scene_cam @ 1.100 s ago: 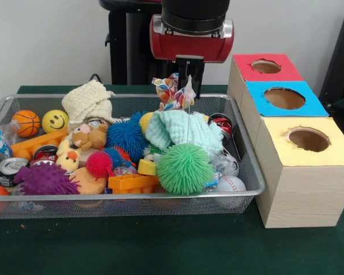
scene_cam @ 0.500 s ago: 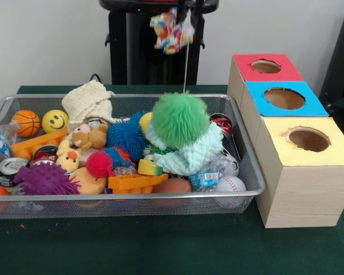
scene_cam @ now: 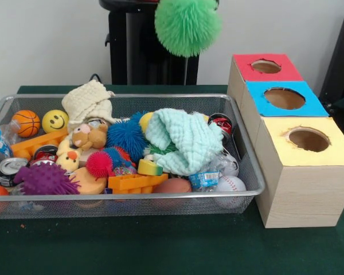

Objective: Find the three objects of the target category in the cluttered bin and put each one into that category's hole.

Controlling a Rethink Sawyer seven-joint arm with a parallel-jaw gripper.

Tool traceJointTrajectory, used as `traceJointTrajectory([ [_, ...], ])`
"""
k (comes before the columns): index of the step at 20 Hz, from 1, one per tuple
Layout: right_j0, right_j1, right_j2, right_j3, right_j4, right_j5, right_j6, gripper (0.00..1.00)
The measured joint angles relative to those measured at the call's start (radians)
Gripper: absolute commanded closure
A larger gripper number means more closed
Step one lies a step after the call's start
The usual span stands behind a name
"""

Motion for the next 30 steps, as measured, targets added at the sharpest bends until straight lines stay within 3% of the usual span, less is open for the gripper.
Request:
traceJointTrajectory([
  [3,0.001,-0.029,-0.004,0.032,0.018,-0.099,0.000,1.00],
  [5,0.001,-0.046,-0.007,0.074,0.025,-0.216,0.000,1.00],
  [7,0.003,-0.064,-0.014,0.154,0.026,-0.445,0.000,1.00],
  [13,0.008,-0.056,-0.026,0.253,0.027,-0.694,0.000,1.00],
  [18,0.012,-0.036,-0.035,0.268,0.027,-0.677,0.000,1.00],
  [25,0.013,-0.026,-0.038,0.266,0.027,-0.536,0.000,1.00],
  [30,0.016,-0.026,-0.038,0.217,0.027,-0.398,0.000,1.00],
])
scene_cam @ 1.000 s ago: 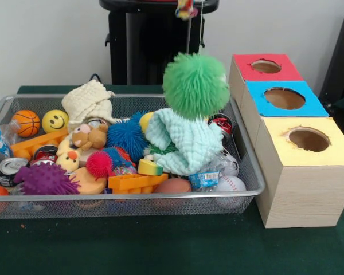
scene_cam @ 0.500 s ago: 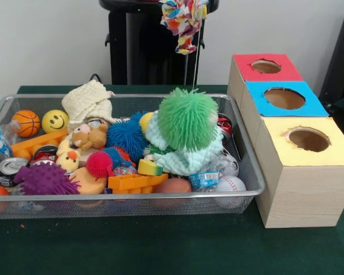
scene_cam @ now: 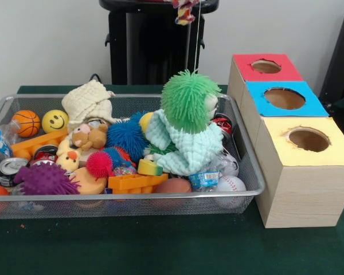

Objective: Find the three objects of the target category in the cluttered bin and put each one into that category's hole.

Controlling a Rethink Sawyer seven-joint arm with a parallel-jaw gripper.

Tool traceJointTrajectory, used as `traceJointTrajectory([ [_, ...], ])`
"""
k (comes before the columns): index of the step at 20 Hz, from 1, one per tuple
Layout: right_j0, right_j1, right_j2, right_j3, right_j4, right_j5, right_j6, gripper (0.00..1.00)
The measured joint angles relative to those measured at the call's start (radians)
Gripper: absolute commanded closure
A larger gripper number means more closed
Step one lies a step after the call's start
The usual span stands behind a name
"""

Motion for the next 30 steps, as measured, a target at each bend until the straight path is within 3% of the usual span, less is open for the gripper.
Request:
traceJointTrajectory([
  [5,0.004,0.005,0.001,-0.095,0.000,0.184,0.000,1.00],
  [7,0.008,0.014,0.003,-0.176,0.000,0.324,0.000,1.00],
  [9,0.010,0.015,0.004,-0.220,0.000,0.400,0.000,1.00],
  [12,0.013,0.001,0.003,-0.242,0.009,0.434,0.000,1.00],
  [16,0.017,-0.027,-0.004,-0.196,0.024,0.330,0.000,1.00],
  [17,0.018,-0.044,-0.010,-0.146,0.031,0.208,0.000,1.00],
  [20,0.018,-0.060,-0.014,-0.072,0.035,0.020,0.000,1.00],
  [22,0.018,-0.065,-0.015,0.016,0.034,-0.217,0.000,1.00],
  [26,0.019,-0.054,-0.016,0.123,0.034,-0.481,0.000,1.00],
  [27,0.019,-0.047,-0.017,0.154,0.034,-0.533,0.000,1.00],
  [30,0.021,-0.035,-0.020,0.176,0.034,-0.523,0.000,1.00],
])
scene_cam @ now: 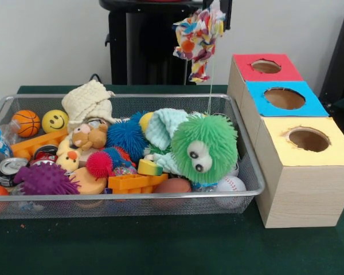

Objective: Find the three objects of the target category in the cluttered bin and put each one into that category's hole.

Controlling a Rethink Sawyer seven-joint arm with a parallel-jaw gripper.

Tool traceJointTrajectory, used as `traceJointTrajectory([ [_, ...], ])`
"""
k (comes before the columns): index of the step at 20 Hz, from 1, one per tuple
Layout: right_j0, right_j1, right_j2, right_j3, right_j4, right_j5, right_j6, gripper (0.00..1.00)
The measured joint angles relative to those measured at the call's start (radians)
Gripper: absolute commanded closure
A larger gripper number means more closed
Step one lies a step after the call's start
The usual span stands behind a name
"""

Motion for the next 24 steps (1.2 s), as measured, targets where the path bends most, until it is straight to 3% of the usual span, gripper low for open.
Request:
traceJointTrajectory([
  [2,0.002,0.008,-0.001,-0.012,0.000,0.089,0.000,1.00],
  [6,0.005,0.017,0.001,-0.109,-0.002,0.458,0.000,1.00],
  [7,0.005,0.018,0.001,-0.121,-0.002,0.497,0.000,1.00],
  [11,0.005,0.024,0.002,-0.251,-0.002,0.854,0.000,1.00],
  [13,0.005,0.024,0.002,-0.278,-0.002,0.901,0.000,1.00],
  [15,0.006,0.019,0.002,-0.313,-0.002,0.930,0.000,1.00],
  [17,0.006,0.008,0.002,-0.327,-0.001,0.899,0.000,1.00],
  [20,0.006,-0.010,0.000,-0.309,0.000,0.775,0.000,1.00],
  [21,0.006,-0.019,-0.002,-0.284,-0.001,0.679,0.000,1.00],
  [24,0.006,-0.030,-0.005,-0.236,-0.001,0.517,0.000,1.00],
])
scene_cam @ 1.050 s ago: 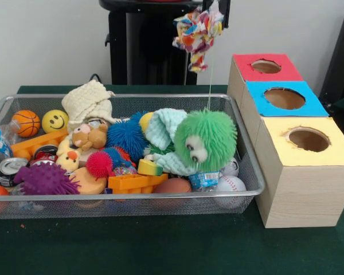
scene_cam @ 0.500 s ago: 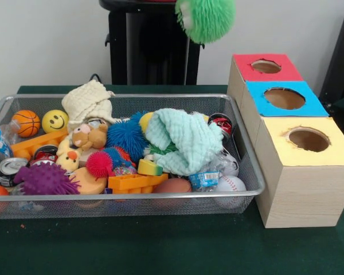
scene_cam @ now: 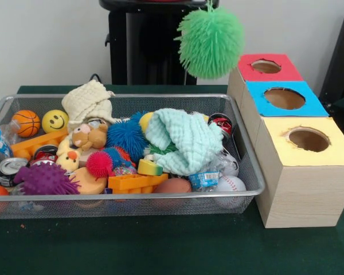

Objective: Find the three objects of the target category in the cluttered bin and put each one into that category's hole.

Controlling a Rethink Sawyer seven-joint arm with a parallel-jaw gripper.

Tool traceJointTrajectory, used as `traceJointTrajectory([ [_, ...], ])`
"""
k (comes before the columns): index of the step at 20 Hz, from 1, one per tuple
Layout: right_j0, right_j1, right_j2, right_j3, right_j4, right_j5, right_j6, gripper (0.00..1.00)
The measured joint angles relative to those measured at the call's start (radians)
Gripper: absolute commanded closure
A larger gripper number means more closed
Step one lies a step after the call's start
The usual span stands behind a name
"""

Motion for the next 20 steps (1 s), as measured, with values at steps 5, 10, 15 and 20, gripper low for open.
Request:
traceJointTrajectory([
  [5,0.000,-0.009,-0.004,0.123,0.008,-0.318,0.000,1.00],
  [10,0.000,0.003,-0.004,0.127,0.007,-0.236,0.000,1.00],
  [15,-0.001,0.067,0.018,-0.069,-0.024,0.197,0.000,1.00],
  [20,-0.001,0.154,0.065,-0.355,-0.061,0.692,0.000,1.00],
])
